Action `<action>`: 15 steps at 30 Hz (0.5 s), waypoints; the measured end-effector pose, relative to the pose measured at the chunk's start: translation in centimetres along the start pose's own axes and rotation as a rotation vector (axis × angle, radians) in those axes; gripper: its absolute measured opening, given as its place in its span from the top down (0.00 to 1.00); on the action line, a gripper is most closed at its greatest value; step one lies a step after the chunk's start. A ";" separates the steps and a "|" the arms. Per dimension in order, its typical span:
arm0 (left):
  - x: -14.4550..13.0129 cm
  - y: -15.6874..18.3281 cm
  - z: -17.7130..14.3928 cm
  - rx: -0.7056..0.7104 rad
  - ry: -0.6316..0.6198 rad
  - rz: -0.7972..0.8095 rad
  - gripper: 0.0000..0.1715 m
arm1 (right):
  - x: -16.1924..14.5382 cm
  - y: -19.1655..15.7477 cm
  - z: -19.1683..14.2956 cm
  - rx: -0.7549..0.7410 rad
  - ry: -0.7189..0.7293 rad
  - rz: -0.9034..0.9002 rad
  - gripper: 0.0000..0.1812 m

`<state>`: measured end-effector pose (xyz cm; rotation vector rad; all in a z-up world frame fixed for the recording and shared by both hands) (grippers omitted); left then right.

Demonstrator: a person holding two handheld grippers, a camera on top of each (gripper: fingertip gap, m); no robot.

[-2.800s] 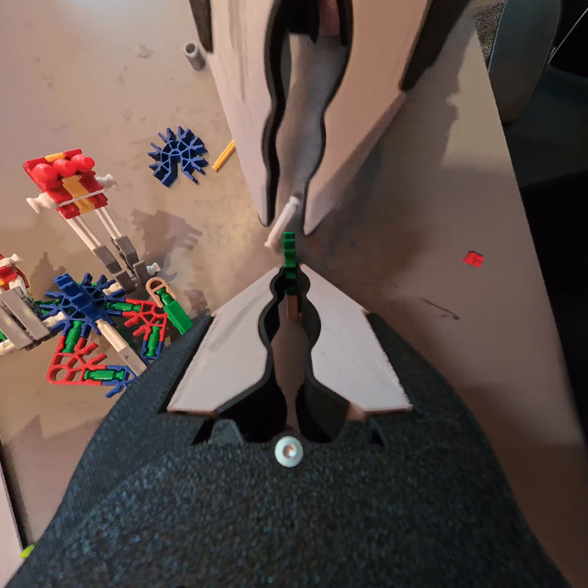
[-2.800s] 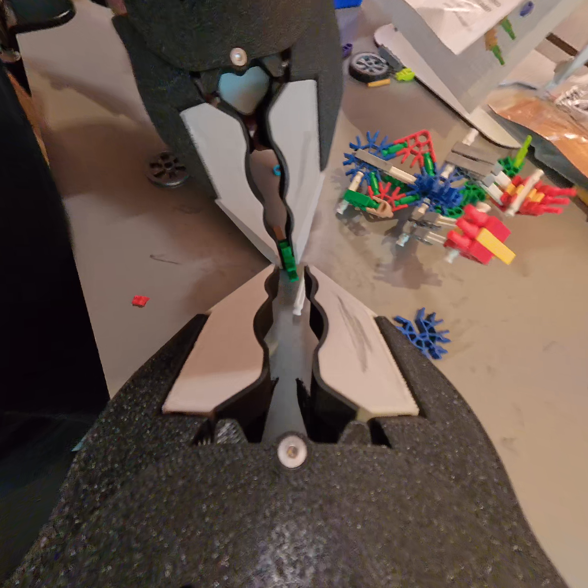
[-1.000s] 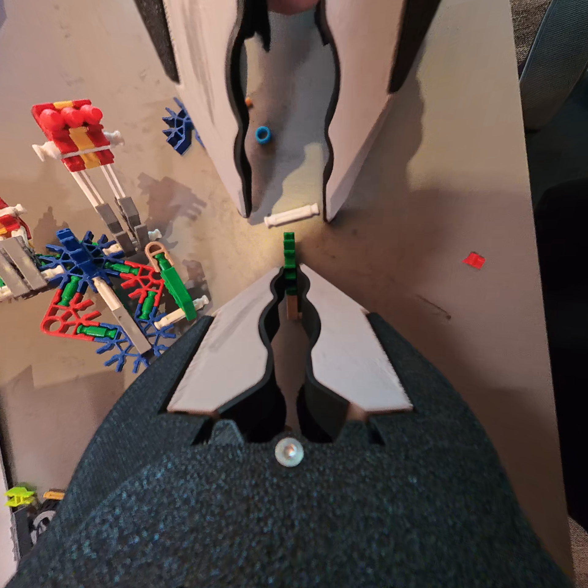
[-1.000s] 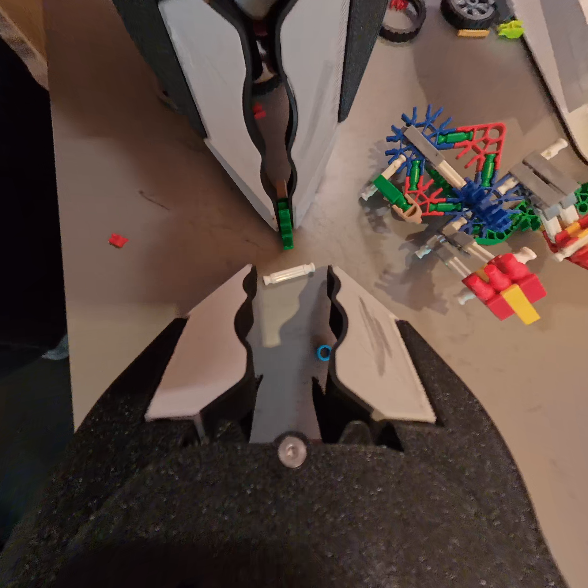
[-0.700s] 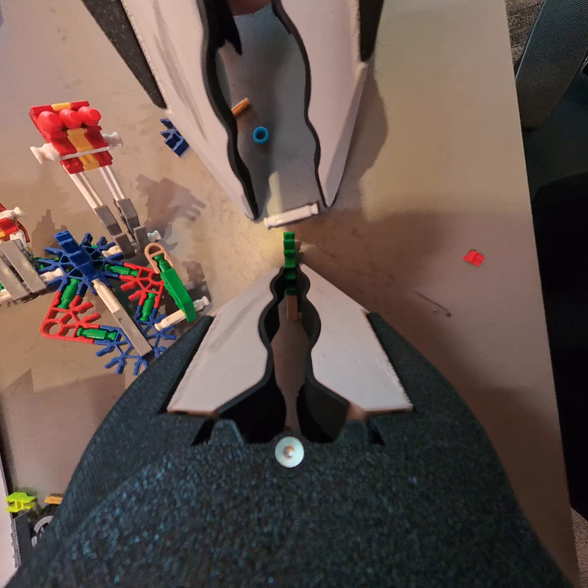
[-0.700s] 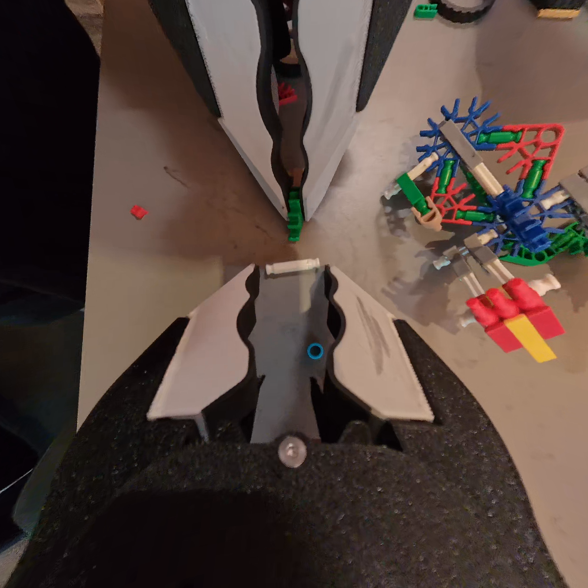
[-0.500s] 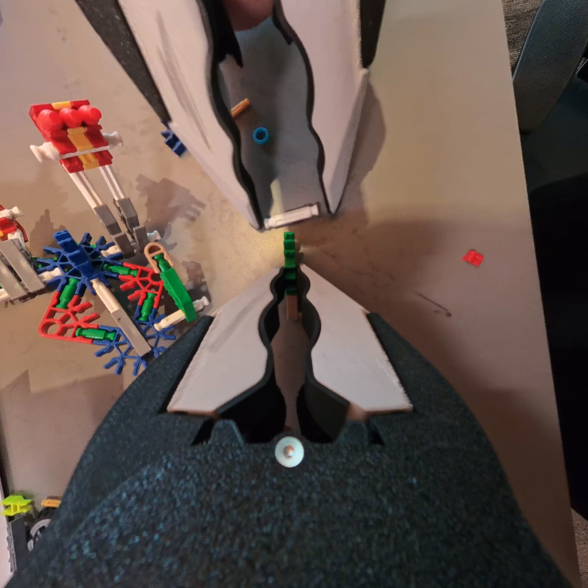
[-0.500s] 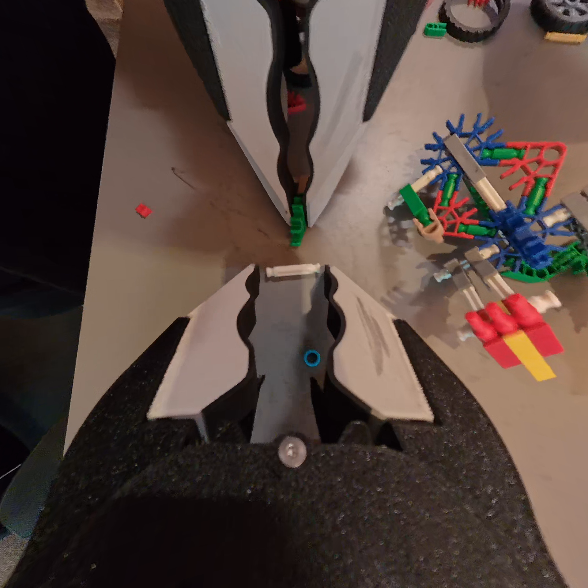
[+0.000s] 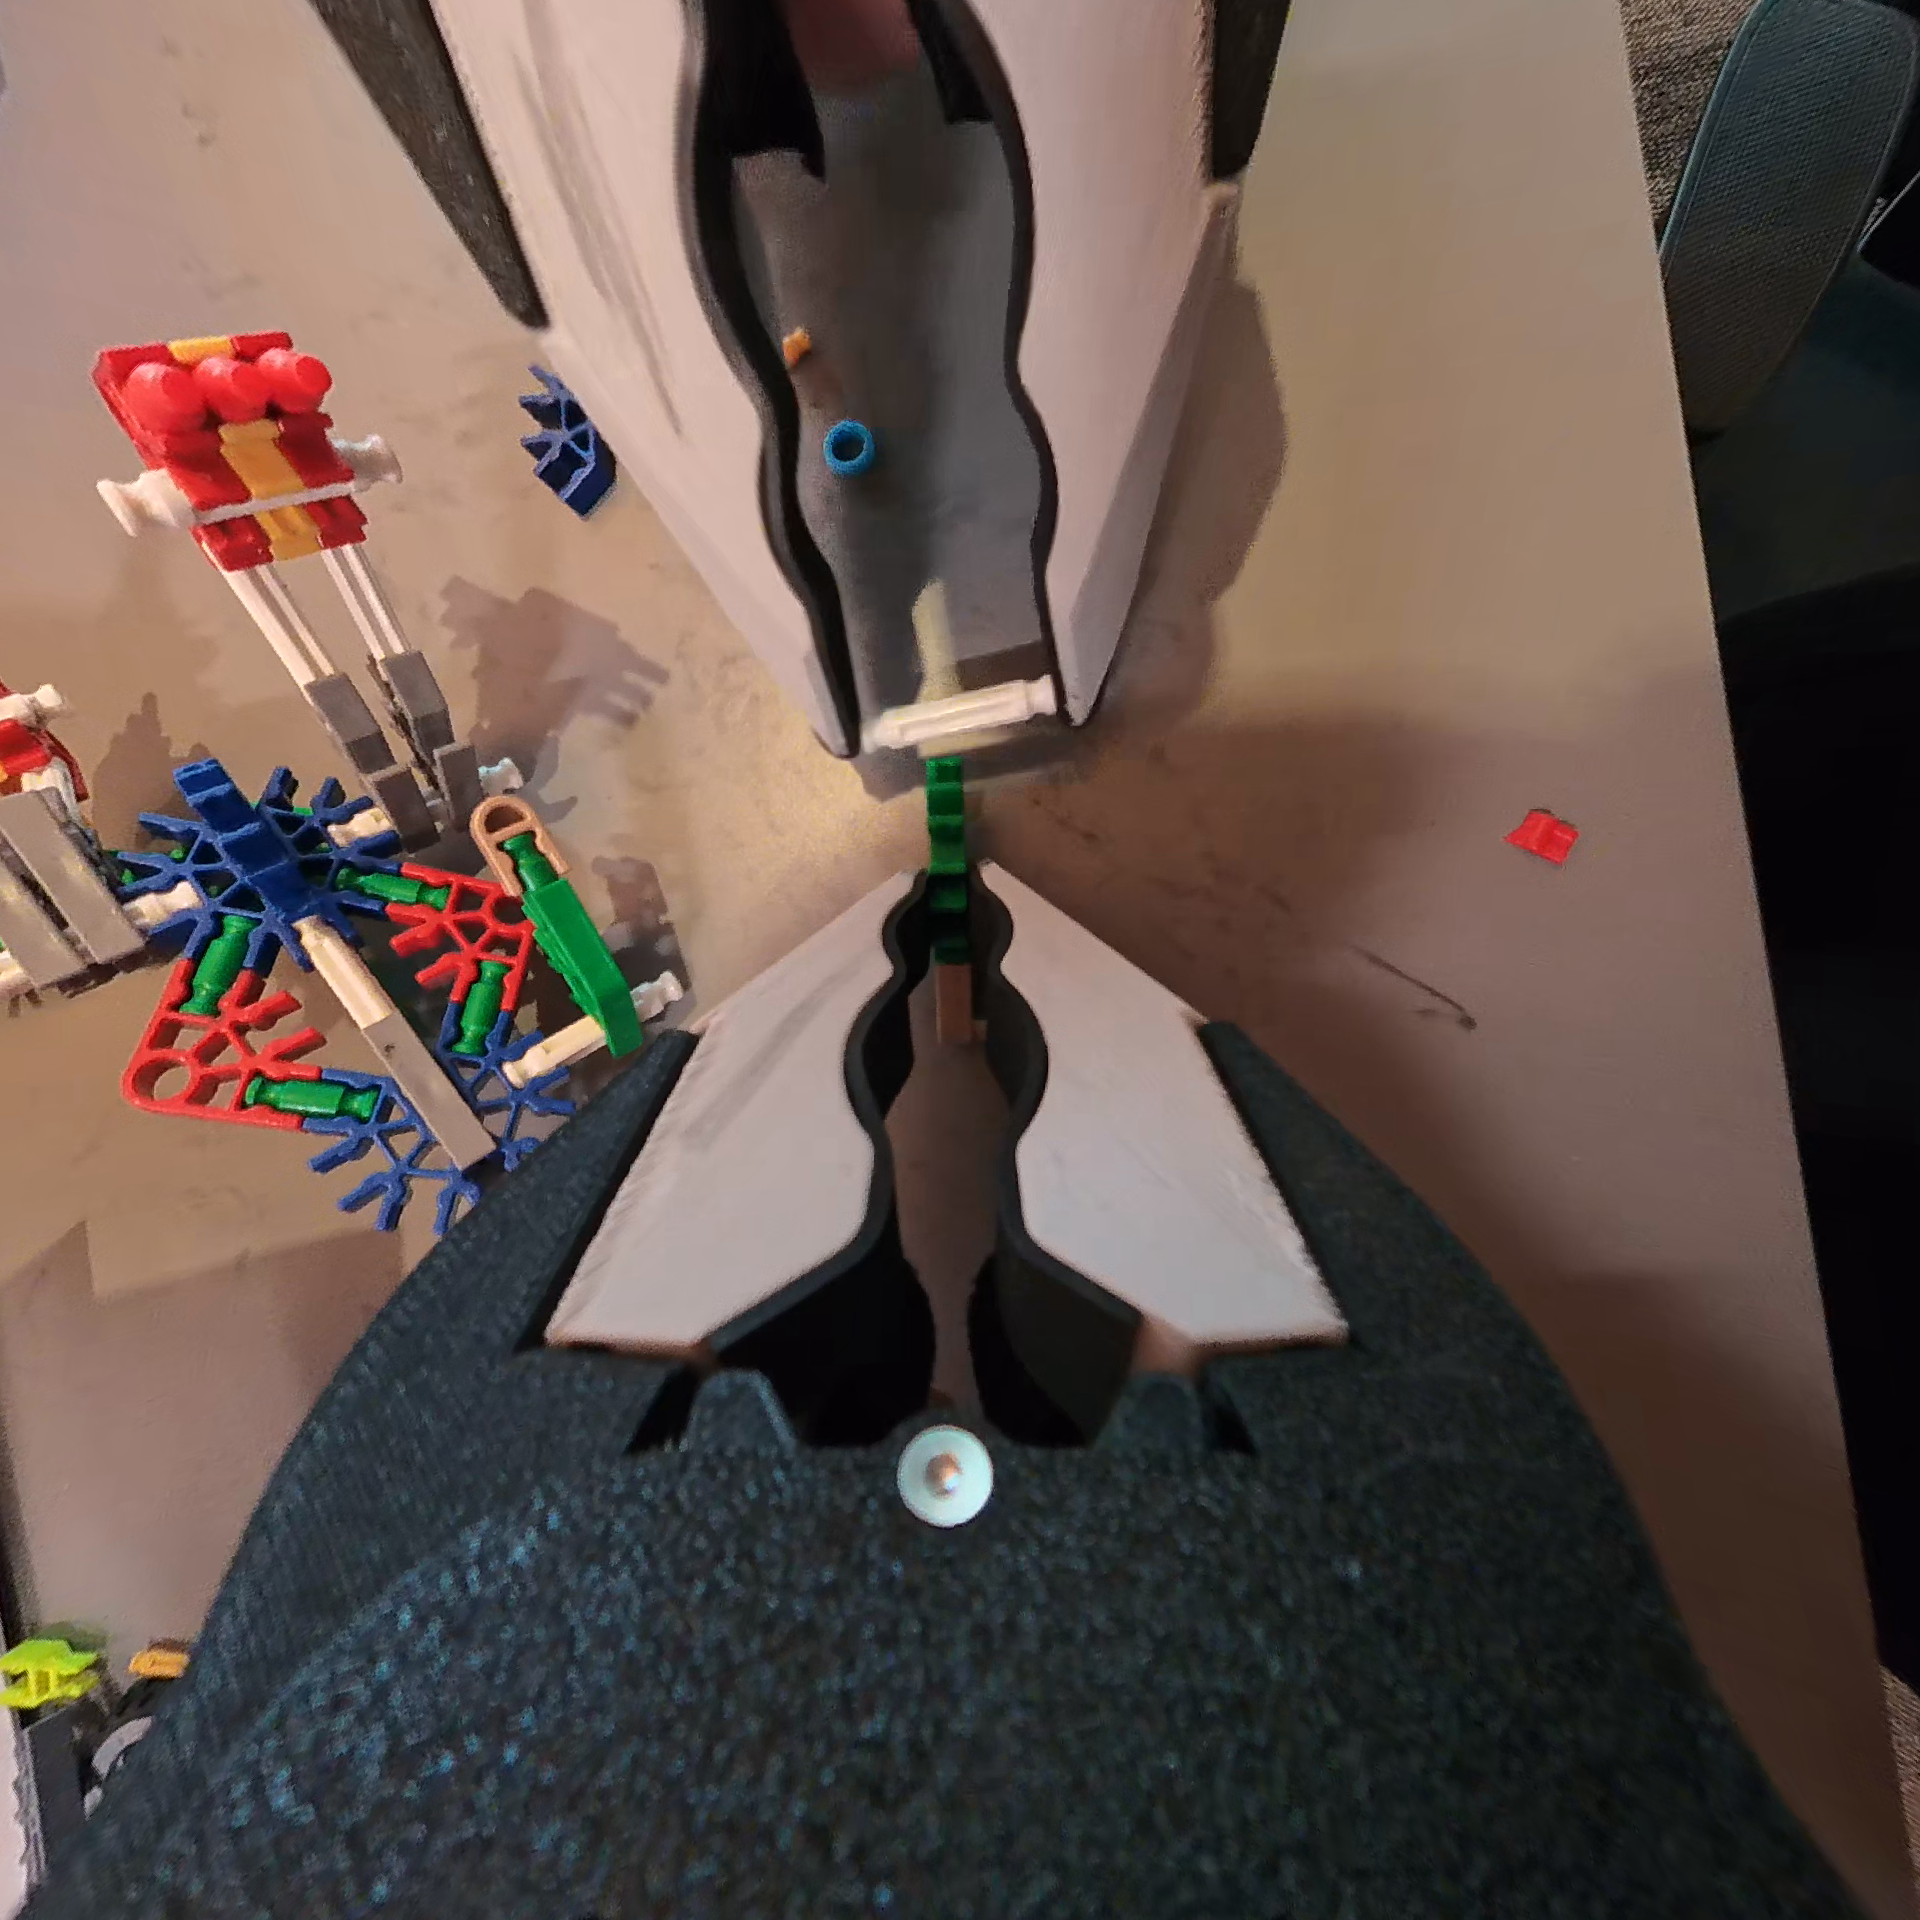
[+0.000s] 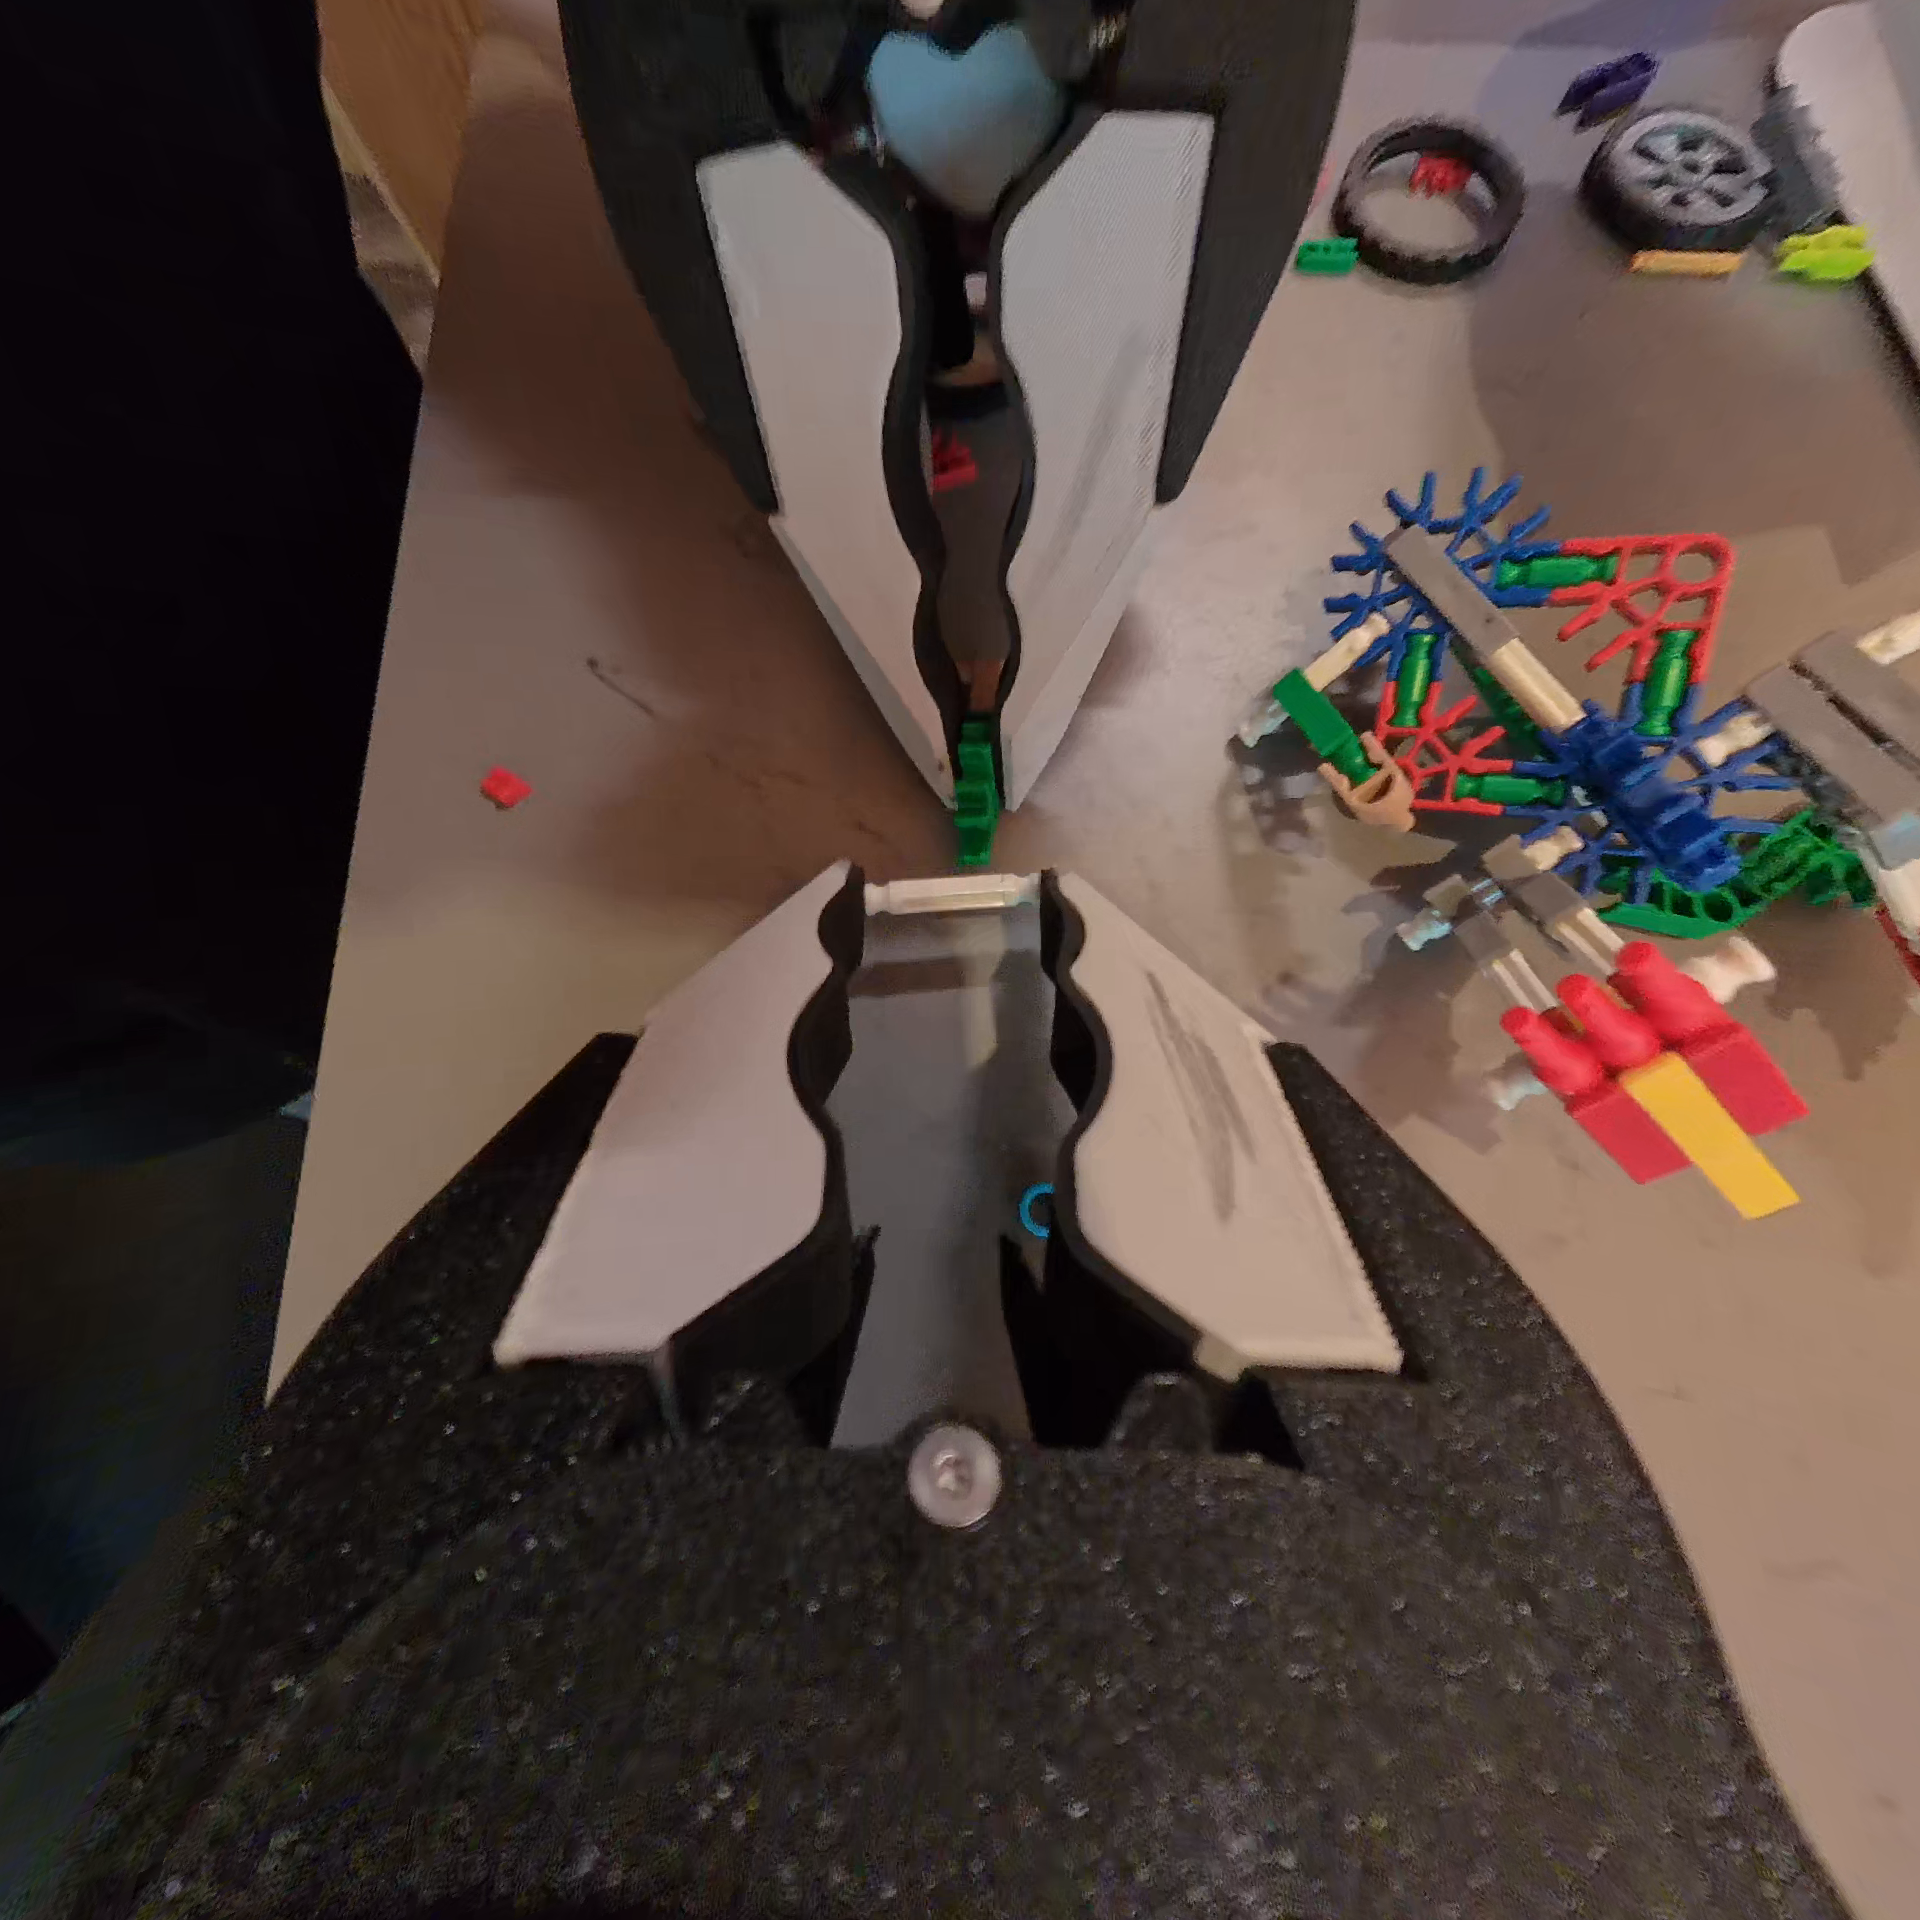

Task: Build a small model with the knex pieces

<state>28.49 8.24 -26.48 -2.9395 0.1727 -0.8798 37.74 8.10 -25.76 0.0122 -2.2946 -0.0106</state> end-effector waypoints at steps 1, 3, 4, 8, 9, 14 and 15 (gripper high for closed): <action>0.0 0.0 0.0 -0.001 0.004 -0.002 0.98 | 0.2 0.0 -0.1 -0.017 0.019 0.011 0.82; 0.0 0.0 0.0 -0.004 0.011 -0.007 0.98 | 0.6 0.0 0.0 -0.042 0.044 0.026 0.82; 0.0 0.0 0.0 -0.006 0.012 -0.008 0.98 | 0.7 0.0 0.1 -0.057 0.047 0.023 0.82; 0.0 -0.1 0.0 -0.016 0.014 -0.011 0.98 | 0.4 -0.3 0.8 -0.084 0.022 0.011 0.82; 0.0 -0.1 0.0 -0.018 0.014 -0.012 0.98 | 0.4 -0.3 0.9 -0.088 0.021 0.013 0.82; 0.0 -0.2 0.0 -0.030 0.022 -0.028 0.98 | 0.4 -0.4 1.0 -0.128 0.016 0.033 0.82; -0.1 -0.2 0.0 -0.032 0.025 -0.028 0.98 | 0.5 -0.5 1.0 -0.137 0.011 0.029 0.82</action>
Point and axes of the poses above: each gripper's, where its closed fingertips meet, z out along the fingers, x out of its top, y = z × x across the jaws, the point moved 6 cm from there along -z, back along the fingers, and after that the axes turned 2 degrees about -z, right-handed, at the moved point
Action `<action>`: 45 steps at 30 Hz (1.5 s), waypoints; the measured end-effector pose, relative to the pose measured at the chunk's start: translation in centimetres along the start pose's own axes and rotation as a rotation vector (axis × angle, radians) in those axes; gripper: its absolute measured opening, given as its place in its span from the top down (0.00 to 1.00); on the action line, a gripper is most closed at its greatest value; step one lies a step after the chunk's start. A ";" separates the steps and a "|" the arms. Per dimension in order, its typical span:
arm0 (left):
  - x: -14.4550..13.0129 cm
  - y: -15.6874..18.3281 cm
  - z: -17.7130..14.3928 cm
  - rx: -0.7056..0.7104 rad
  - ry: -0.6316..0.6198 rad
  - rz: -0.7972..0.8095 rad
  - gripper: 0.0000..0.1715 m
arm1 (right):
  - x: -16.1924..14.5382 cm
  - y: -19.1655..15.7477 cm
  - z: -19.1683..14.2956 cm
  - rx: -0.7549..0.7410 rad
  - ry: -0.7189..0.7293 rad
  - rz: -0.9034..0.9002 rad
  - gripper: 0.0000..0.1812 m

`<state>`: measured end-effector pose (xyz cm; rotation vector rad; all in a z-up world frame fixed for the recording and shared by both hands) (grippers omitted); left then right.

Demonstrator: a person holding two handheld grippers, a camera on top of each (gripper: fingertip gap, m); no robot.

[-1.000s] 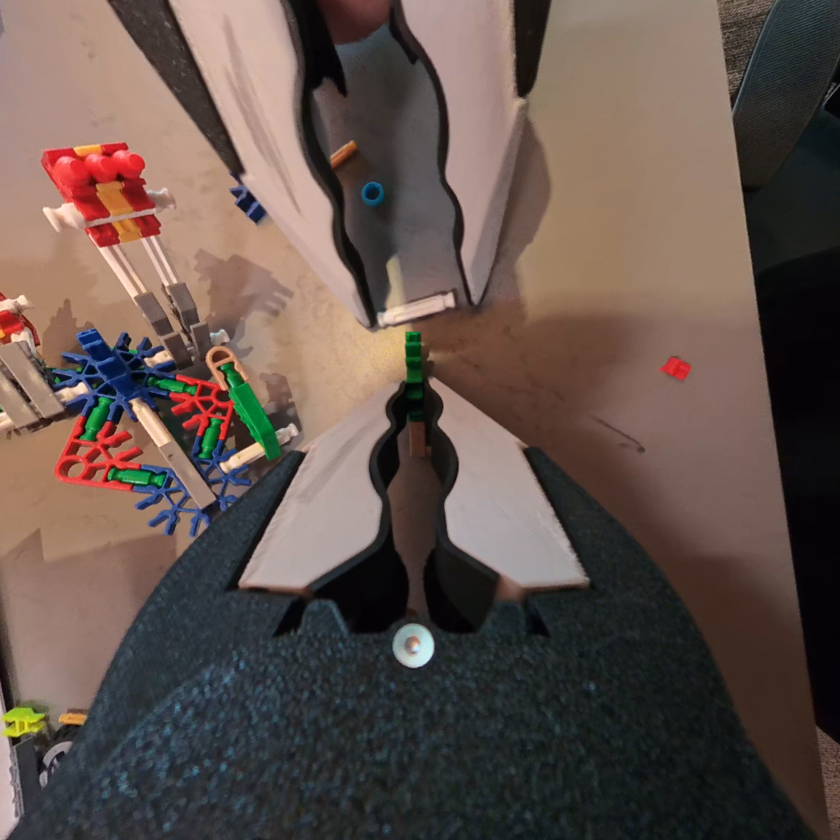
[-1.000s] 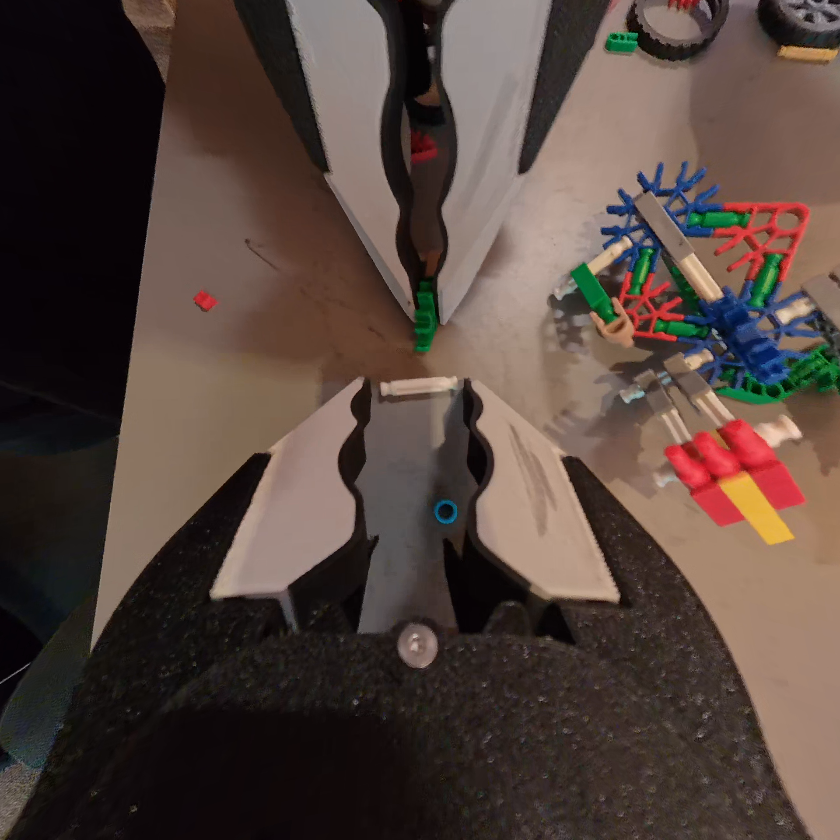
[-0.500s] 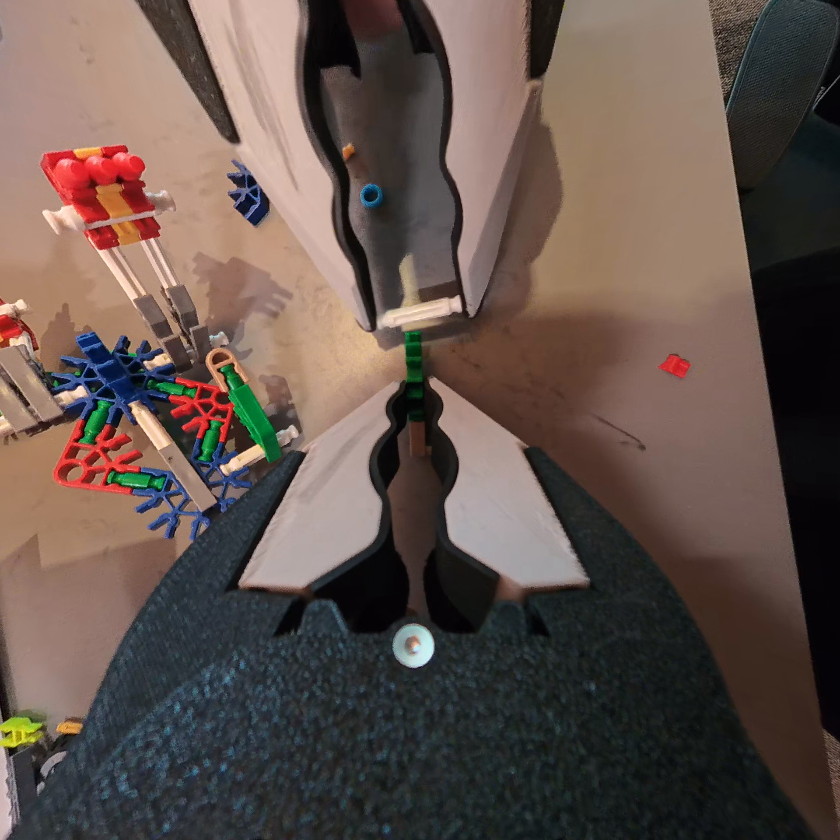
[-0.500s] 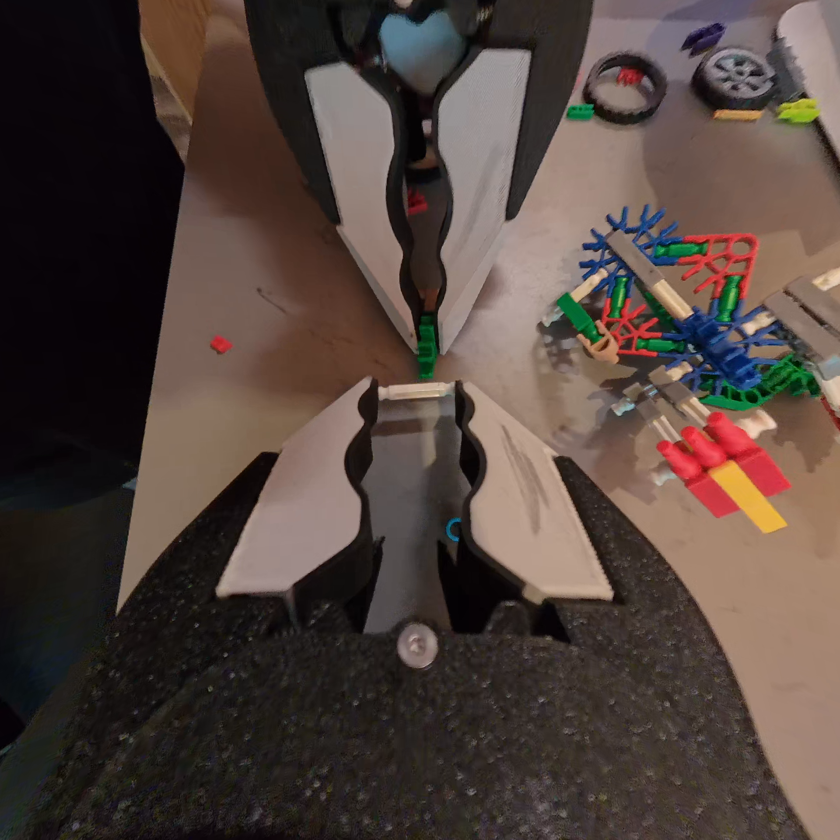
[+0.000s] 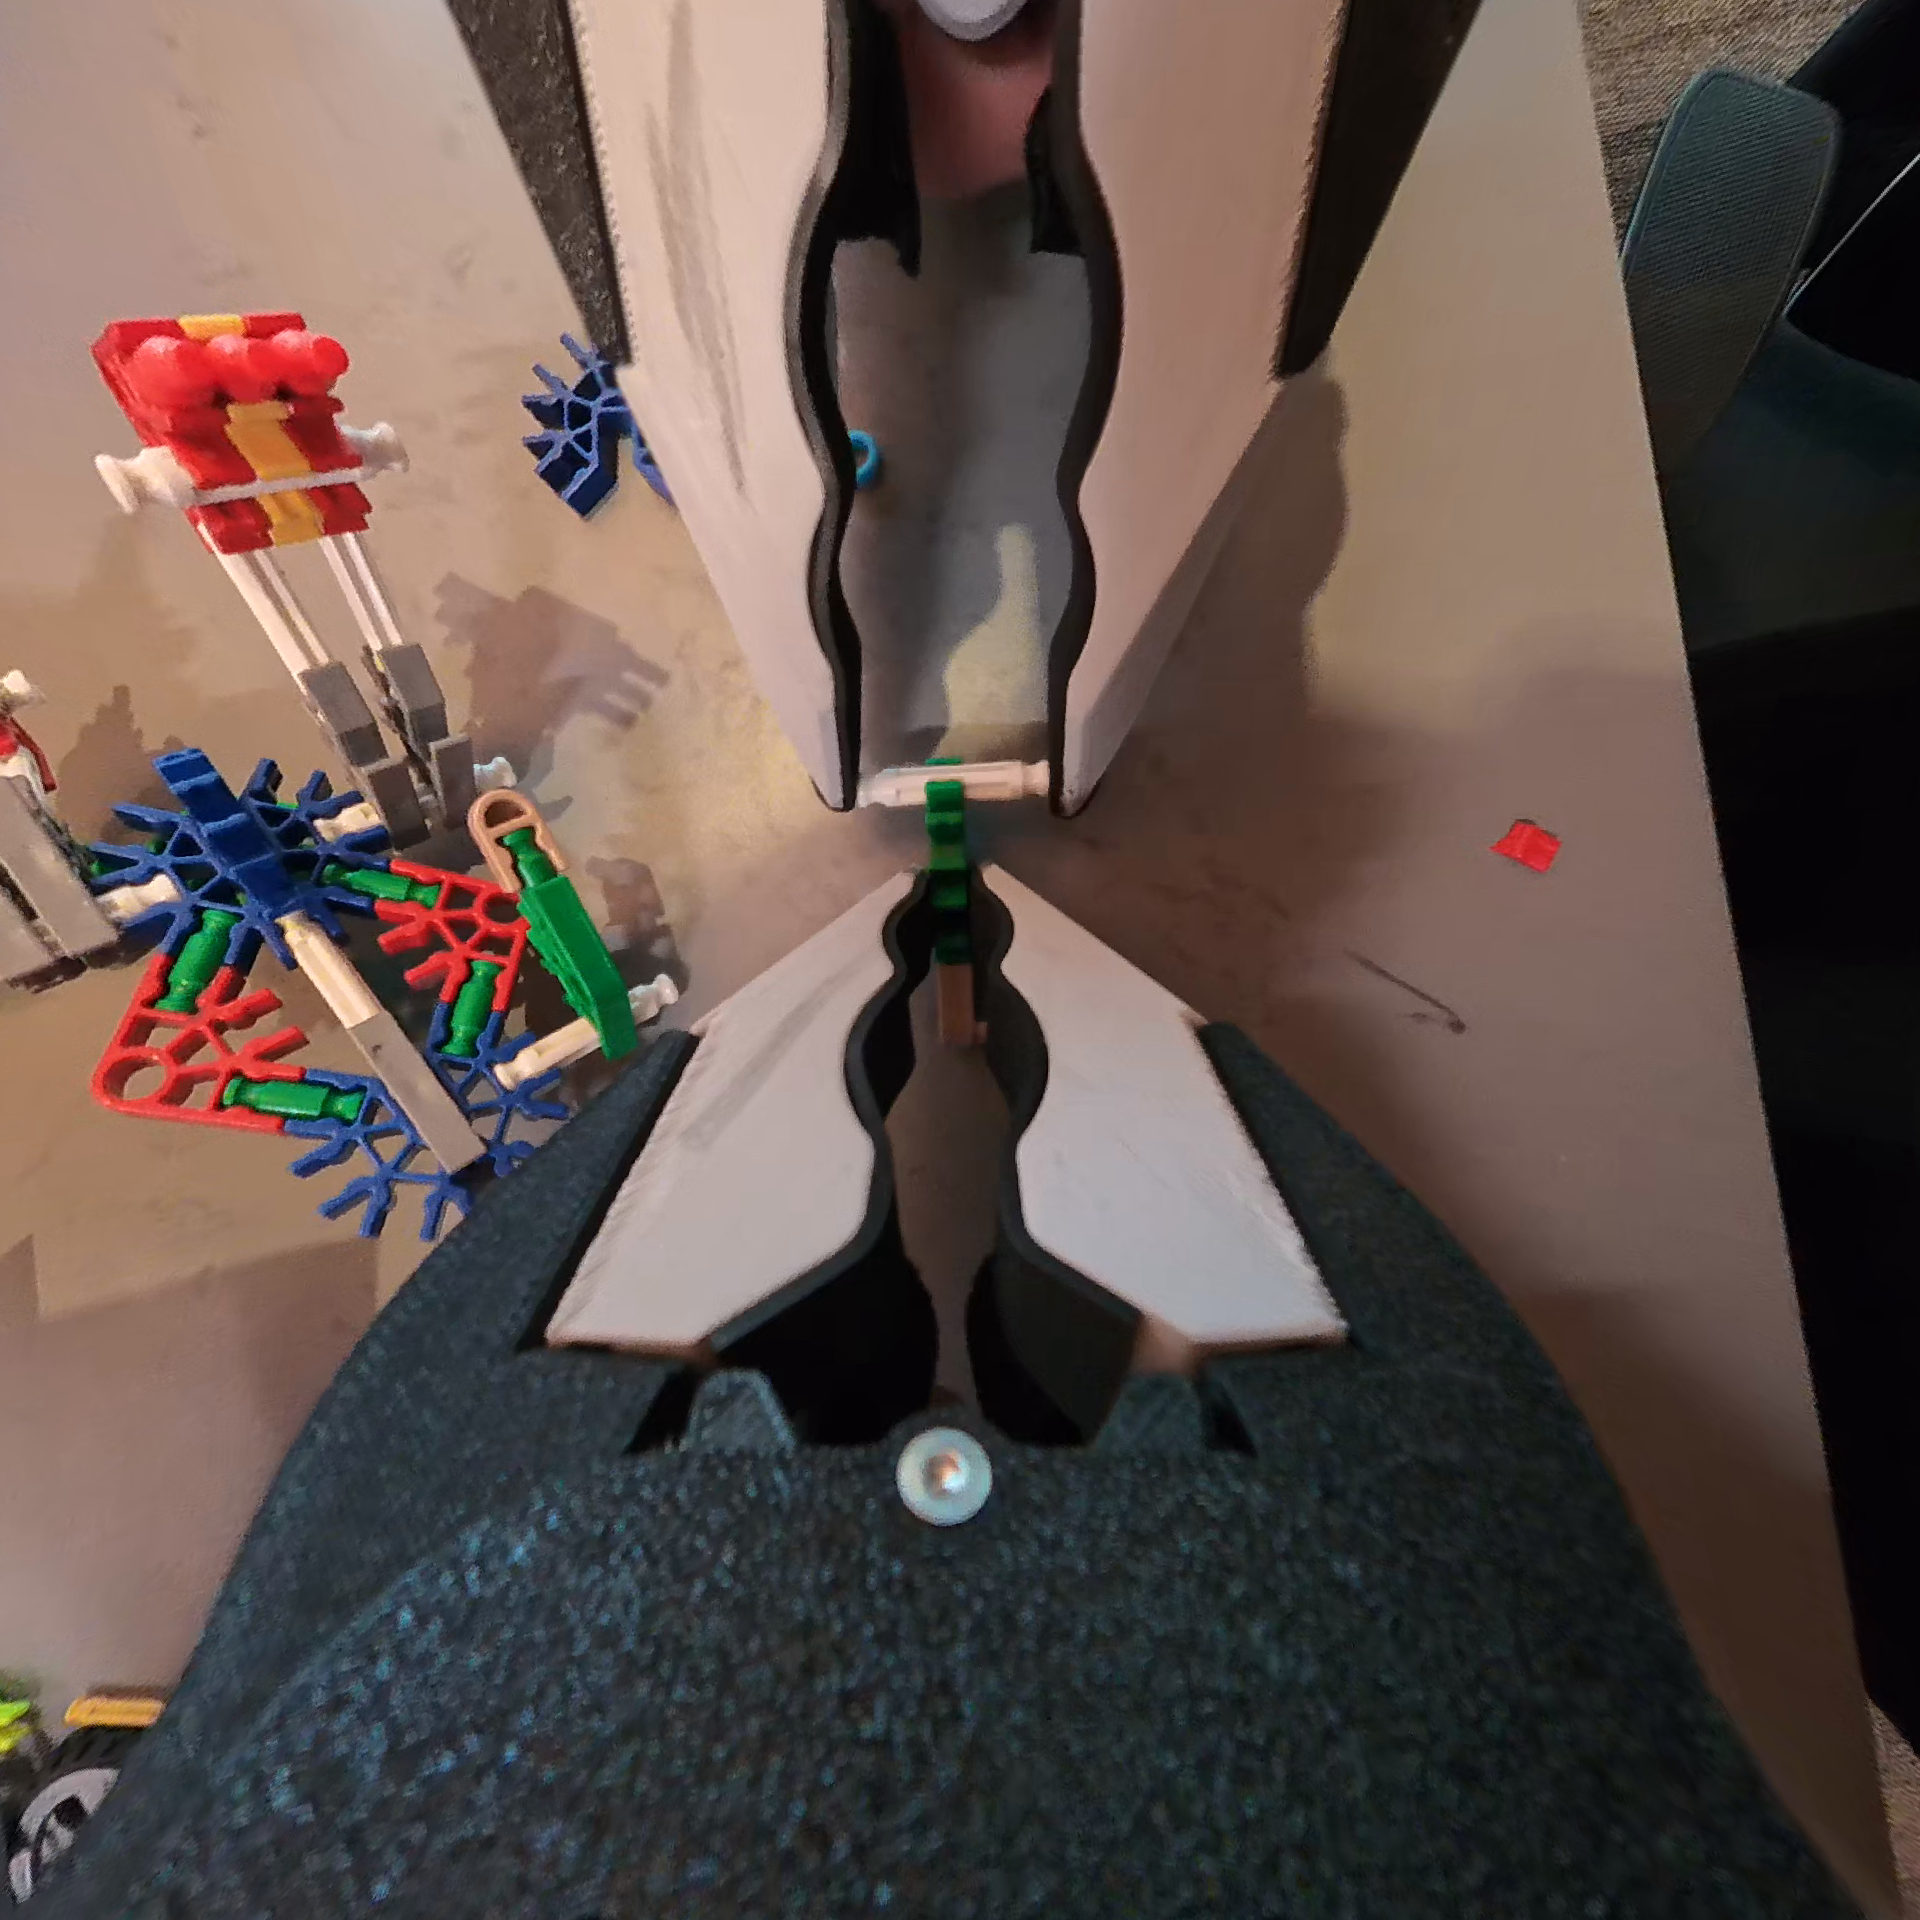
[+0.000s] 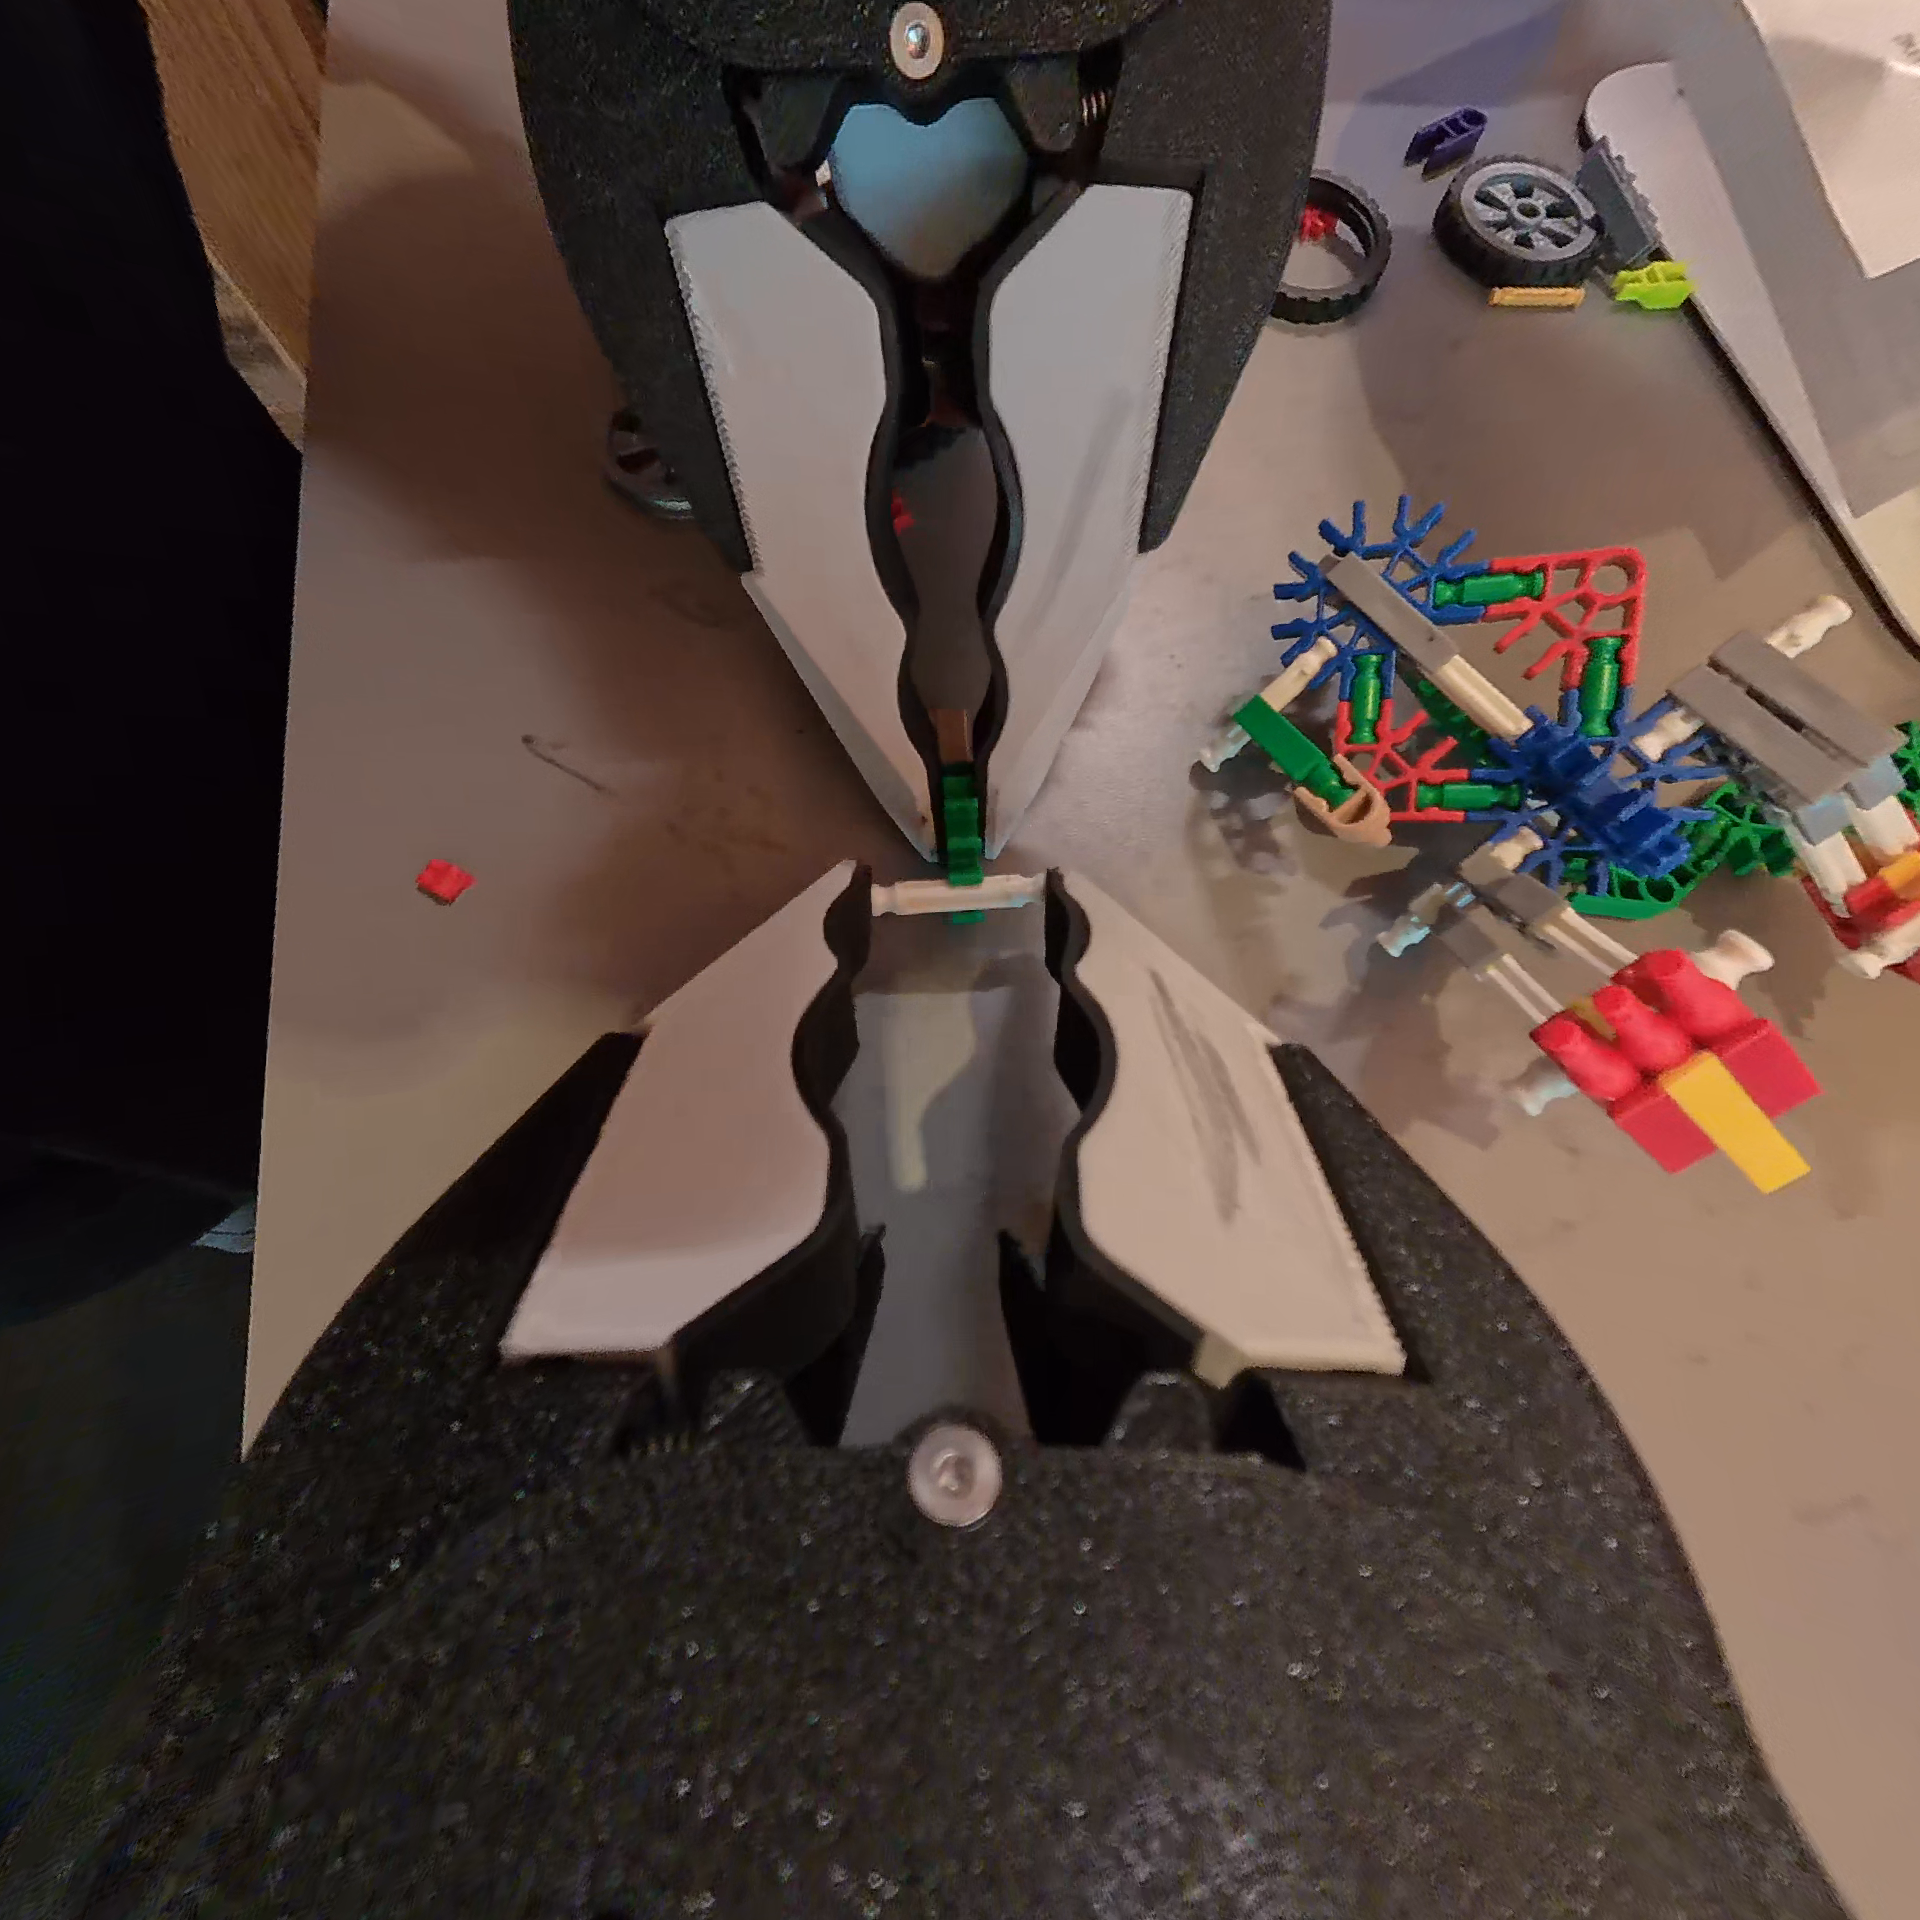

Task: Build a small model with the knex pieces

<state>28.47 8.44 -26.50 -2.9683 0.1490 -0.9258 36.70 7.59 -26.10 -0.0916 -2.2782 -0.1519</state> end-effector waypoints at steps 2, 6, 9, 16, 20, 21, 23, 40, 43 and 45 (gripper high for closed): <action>0.0 0.0 0.0 -0.004 0.003 -0.006 0.98 | 0.0 -0.1 0.0 -0.014 -0.010 -0.010 0.82; 0.0 0.0 0.0 -0.003 -0.003 0.003 0.98 | 0.0 -0.2 0.1 -0.035 -0.010 -0.015 0.82; 0.0 0.0 0.0 -0.009 0.003 0.001 0.98 | 0.0 -0.3 0.1 -0.053 -0.008 -0.025 0.82; 0.0 0.0 0.0 -0.009 0.007 -0.002 0.98 | -0.1 -0.3 0.3 -0.053 -0.012 -0.013 0.82; 0.1 0.0 0.0 -0.009 0.005 -0.002 0.98 | -0.1 -0.4 0.4 -0.057 -0.022 -0.010 0.82; 0.1 0.0 0.1 -0.006 0.005 0.002 0.98 | -0.2 -0.4 0.5 -0.056 -0.029 -0.010 0.82; 0.1 0.0 0.1 -0.007 0.004 0.009 0.98 | -0.1 -0.4 0.5 -0.057 -0.025 -0.010 0.82; 0.7 -1.0 -3.6 0.108 0.128 -0.043 0.98 | 3.0 1.3 -2.1 -0.030 0.106 0.250 0.76; 1.0 -1.1 -4.4 0.242 0.132 0.028 0.98 | 3.6 1.4 -1.7 -0.007 0.113 0.363 0.77; 1.3 -0.8 -4.8 0.302 0.133 0.079 0.98 | 3.9 1.1 -1.3 -0.002 0.114 0.422 0.82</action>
Point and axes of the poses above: each gripper's, where its closed fingertips meet, z out along the fingers, x out of its top, y = z × x across the jaws, the point moved 6 cm from there along -z, back along the fingers, and after that the axes turned 2 degrees about -z, right-handed, at the moved point
